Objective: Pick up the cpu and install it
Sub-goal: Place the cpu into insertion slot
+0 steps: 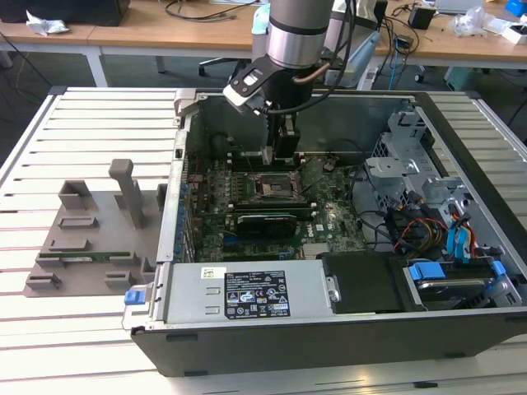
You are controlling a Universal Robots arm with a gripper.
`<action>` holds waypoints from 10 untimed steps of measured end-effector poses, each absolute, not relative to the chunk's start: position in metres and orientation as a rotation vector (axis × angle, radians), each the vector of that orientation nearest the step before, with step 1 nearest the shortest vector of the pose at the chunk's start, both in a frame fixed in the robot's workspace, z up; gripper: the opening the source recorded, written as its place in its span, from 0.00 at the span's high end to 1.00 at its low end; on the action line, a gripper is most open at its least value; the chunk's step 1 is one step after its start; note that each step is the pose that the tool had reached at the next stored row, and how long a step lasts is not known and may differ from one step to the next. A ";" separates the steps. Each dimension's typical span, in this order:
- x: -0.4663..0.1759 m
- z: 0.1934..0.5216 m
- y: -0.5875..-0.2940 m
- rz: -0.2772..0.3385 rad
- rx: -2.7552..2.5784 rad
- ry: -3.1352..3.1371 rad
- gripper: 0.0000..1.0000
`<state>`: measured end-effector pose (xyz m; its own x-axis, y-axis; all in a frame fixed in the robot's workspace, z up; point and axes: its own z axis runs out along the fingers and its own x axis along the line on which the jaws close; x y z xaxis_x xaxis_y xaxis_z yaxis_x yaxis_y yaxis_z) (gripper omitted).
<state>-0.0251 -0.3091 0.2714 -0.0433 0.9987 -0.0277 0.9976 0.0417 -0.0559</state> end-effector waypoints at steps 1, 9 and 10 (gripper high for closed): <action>-0.025 0.271 -0.309 0.093 -2.160 -2.254 0.45; -0.025 0.268 -0.304 0.097 -2.161 -2.255 0.45; -0.025 0.267 -0.303 0.098 -2.162 -2.256 0.45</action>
<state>-0.0249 -0.3029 0.2673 -0.0433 0.9985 -0.0320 0.9976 0.0415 -0.0561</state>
